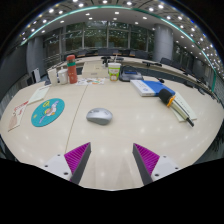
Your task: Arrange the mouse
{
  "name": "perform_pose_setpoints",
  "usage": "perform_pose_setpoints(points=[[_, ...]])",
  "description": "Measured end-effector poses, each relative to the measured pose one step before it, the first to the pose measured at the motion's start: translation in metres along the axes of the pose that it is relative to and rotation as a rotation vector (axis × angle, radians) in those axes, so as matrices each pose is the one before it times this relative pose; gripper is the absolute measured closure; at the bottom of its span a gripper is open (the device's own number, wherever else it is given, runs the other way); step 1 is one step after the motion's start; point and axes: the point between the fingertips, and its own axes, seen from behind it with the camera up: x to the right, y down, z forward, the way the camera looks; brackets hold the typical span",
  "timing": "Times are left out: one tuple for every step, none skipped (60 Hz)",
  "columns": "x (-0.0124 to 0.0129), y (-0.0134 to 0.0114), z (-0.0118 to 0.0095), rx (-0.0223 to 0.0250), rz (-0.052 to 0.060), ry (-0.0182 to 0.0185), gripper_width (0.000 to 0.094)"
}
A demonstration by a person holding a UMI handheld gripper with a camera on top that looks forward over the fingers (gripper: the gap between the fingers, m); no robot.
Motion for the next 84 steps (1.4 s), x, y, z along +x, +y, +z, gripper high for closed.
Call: perform_pose_setpoints(points=[[-0.00149, -0.00292, 0.00592, 0.00113, -0.0008, -0.00121, 0.0078], [-0.0023, -0.00277, 0.00783, 0.00051, -0.0008, 0.001, 0.0079], [-0.00132, -0.00232, 0.00783, 0.00011, -0.0018, -0.0002, 0.0079], [-0.00203, -0.00207, 0.00696, -0.00284, -0.0019, 0.00173, 0.0079], [-0.00221, -0.00153, 0.00611, -0.00238, -0.0009, 0.00317, 0.0081], [-0.00127, -0.00197, 0.00622, -0.00186, -0.0008, 0.00348, 0.0079], [-0.00145, -0.00201, 0.00638, -0.00095, -0.001, 0.00322, 0.0077], [-0.00139, -0.00219, 0.00587, -0.00017, -0.001, 0.00247, 0.0078], [-0.00147, -0.00202, 0.00589, -0.00049, -0.0012, 0.0021, 0.0077], [-0.00123, -0.00211, 0.00541, -0.00086, -0.0013, 0.00197, 0.0076], [-0.00114, -0.00182, 0.00512, -0.00143, -0.0013, 0.00189, 0.0075], [-0.00054, -0.00112, 0.00641, -0.00162, -0.0022, 0.0012, 0.0077], [0.00019, -0.0019, 0.00384, -0.00107, -0.0016, 0.00289, 0.0074], [-0.0001, -0.00155, 0.00381, -0.00067, -0.0009, 0.00344, 0.0075], [-0.00017, -0.00179, 0.00369, -0.00079, -0.0004, 0.00342, 0.0076], [-0.00034, -0.00176, 0.00339, -0.00129, -0.0001, 0.00268, 0.0077], [-0.00039, -0.00179, 0.00353, -0.0012, -0.0006, 0.00167, 0.0077], [-0.00034, -0.00179, 0.00352, -0.00112, -0.001, 0.00164, 0.0077], [0.0, -0.00178, 0.00435, -0.00157, -0.0014, 0.00275, 0.0077], [0.00052, -0.0025, 0.00325, -0.00028, -0.002, 0.00206, 0.0077], [-0.00002, -0.00172, 0.0027, -0.00066, -0.0015, 0.00265, 0.0077], [-0.00002, -0.00203, 0.00271, -0.00048, -0.0021, 0.00185, 0.0078], [0.0001, -0.00236, 0.00278, 0.00007, -0.0015, 0.00158, 0.0077], [-0.00056, -0.00215, 0.00243, -0.00008, -0.0016, -0.0016, 0.0076], [-0.00098, -0.00229, 0.00245, 0.00094, 0.0, -0.00368, 0.0074], [0.00021, -0.00202, 0.0025, -0.00085, -0.0012, -0.00046, 0.0077], [-0.0001, -0.00248, 0.00198, 0.00092, -0.0006, -0.00116, 0.0081], [-0.00014, -0.00281, 0.00298, 0.00128, -0.0013, -0.00087, 0.0078], [0.00044, -0.0023, 0.00251, 0.00082, -0.0025, -0.00012, 0.0078], [0.00045, -0.00258, 0.0021, 0.00166, -0.0027, -0.00003, 0.008], [0.00034, -0.00251, 0.00222, 0.00216, -0.0032, -0.00016, 0.008], [0.00029, -0.0025, 0.00264, 0.00167, -0.0035, -0.00076, 0.008], [0.00025, -0.00224, 0.00278, 0.00075, -0.0032, -0.0011, 0.0081], [0.0002, -0.00231, 0.0029, 0.00013, -0.0025, -0.00153, 0.0078], [0.00021, -0.00201, 0.00282, 0.00018, -0.0021, -0.00165, 0.008], [0.00019, -0.00203, 0.00287, 0.00031, -0.0018, -0.00191, 0.0079], [-0.00055, -0.00234, 0.00129, -0.0005, -0.0013, -0.00101, 0.0078], [0.00057, -0.00243, 0.00407, 0.00099, -0.0015, -0.0021, 0.0078], [0.00056, -0.00229, 0.00336, 0.00037, -0.0013, -0.00236, 0.0078], [0.00045, -0.00194, 0.00277, 0.00049, -0.0014, -0.00195, 0.0079], [0.00039, -0.00186, 0.00302, -0.00016, -0.0016, -0.00229, 0.0081], [0.0001, -0.00198, 0.00298, 0.00058, -0.0012, -0.00425, 0.0083], [-0.00024, -0.00298, 0.00283, 0.00458, 0.0019, -0.00549, 0.0086], [-0.00006, -0.0023, 0.00268, 0.00199, 0.0013, -0.00447, 0.009], [-0.00067, -0.00193, 0.00277, 0.00058, 0.0013, -0.00631, 0.0096], [-0.00138, -0.00207, 0.00253, 0.00087, 0.0019, -0.00879, 0.0102], [-0.00145, -0.0017, 0.00258, 0.00033, 0.0019, -0.00924, 0.0111], [-0.00084, -0.00103, 0.00235, -0.00053, 0.0017, -0.00813, 0.0124], [0.00001, -0.00152, 0.00196, 0.00059, 0.0025, -0.00652, 0.0135], [-0.00067, -0.00109, 0.00164, -0.00089, 0.001, -0.00762, 0.0152], [-0.00101, -0.0011, 0.00136, -0.00048, 0.0012, -0.00918, 0.0172], [-0.00112, -0.00075, 0.00156, -0.00087, 0.0006, -0.00977, 0.0198], [-0.00157, -0.00061, 0.00105, 0.00007, 0.001, -0.01131, 0.023], [-0.00132, -0.00041, 0.00129, 0.00029, 0.0019, -0.01113, 0.0265], [-0.00049, -0.0014, 0.0011, 0.00428, 0.0013, -0.00317, 0.0295], [0.00112, -0.00039, 0.00124, 0.00257, -0.0043, 0.00222, 0.0333], [0.00052, -0.00014, 0.0006, 0.00167, -0.0061, 0.0005, 0.038], [-0.0007, -0.00097, 0.00067, 0.00355, -0.0041, -0.00344, 0.0435], [0.00081, -0.00055, 0.00015, 0.00356, -0.0049, 0.00063, 0.0438], [0.00005, 0.00019, -0.00003, 0.00081, -0.0038, -0.00115, 0.044], [-0.0004, -0.00032, -0.00016, 0.00225, -0.0026, -0.00357, 0.0444], [0.00068, -0.00011, 0.00007, 0.00244, -0.002, -0.00455, 0.0445], [-0.00067, -0.00036, 0.00017, 0.00223, -0.0031, -0.00232, 0.0457], [-0.00023, -0.00009, 0.00043, 0.00241, -0.0047, -0.00198, 0.0457], [-0.00029, 0.00017, -0.00014, 0.00074, -0.0047, -0.00112, 0.0469], [0.00002, 0.00018, 0.00008, 0.00037, -0.0032, -0.00068, 0.0473], [-0.00015, 0.00019, -0.00012, -0.00151, -0.002, -0.00017, 0.0485], [-0.00022, 0.00007, 0.00014, -0.00237, -0.0017, 0.00034, 0.0488], [-0.00019, 0.00034, -0.0001, -0.00422, -0.0011, 0.00141, 0.05], [0.0, 0.00001, 0.00011, -0.00368, 0.0, 0.0016, 0.0505], [0.00002, 0.00006, 0.0001, -0.00403, 0.0015, 0.00201, 0.0514], [0.00065, 0.00006, 0.00002, -0.00372, 0.0026, 0.00289, 0.0523], [0.00008, -0.00033, 0.00019, -0.00186, 0.0012, 0.00269, 0.0528], [0.0002, 0.00031, -0.00021, -0.00271, 0.0016, 0.00302, 0.0533], [0.00007, -0.00026, 0.00003, -0.00055, 0.001, 0.0027, 0.0544], [0.00002, 0.00012, -0.00014, -0.00117, 0.0011, 0.00278, 0.0548], [0.00017, -0.00027, -0.00016, -0.00068, 0.0005, 0.00317, 0.0554], [0.00025, -0.00017, -0.00004, -0.00066, 0.0011, 0.00439, 0.0562], [-0.00023, -0.00034, 0.00007, -0.00123, 0.0005, 0.00567, 0.0565], [0.0, 0.00048, -0.00069, -0.00242, 0.0008, 0.00555, 0.0567], [0.0004, 0.00002, -0.00022, -0.00269, -0.0009, 0.00514, 0.0571], [0.00048, -0.00016, -0.00051, -0.00181, 0.0007, 0.00667, 0.0571], [0.00029, -0.00085, -0.00109, -0.00009, 0.0032, 0.00784, 0.0571], [-0.00009, -0.002, -0.00154, 0.00292, 0.0051, 0.00698, 0.0572]])
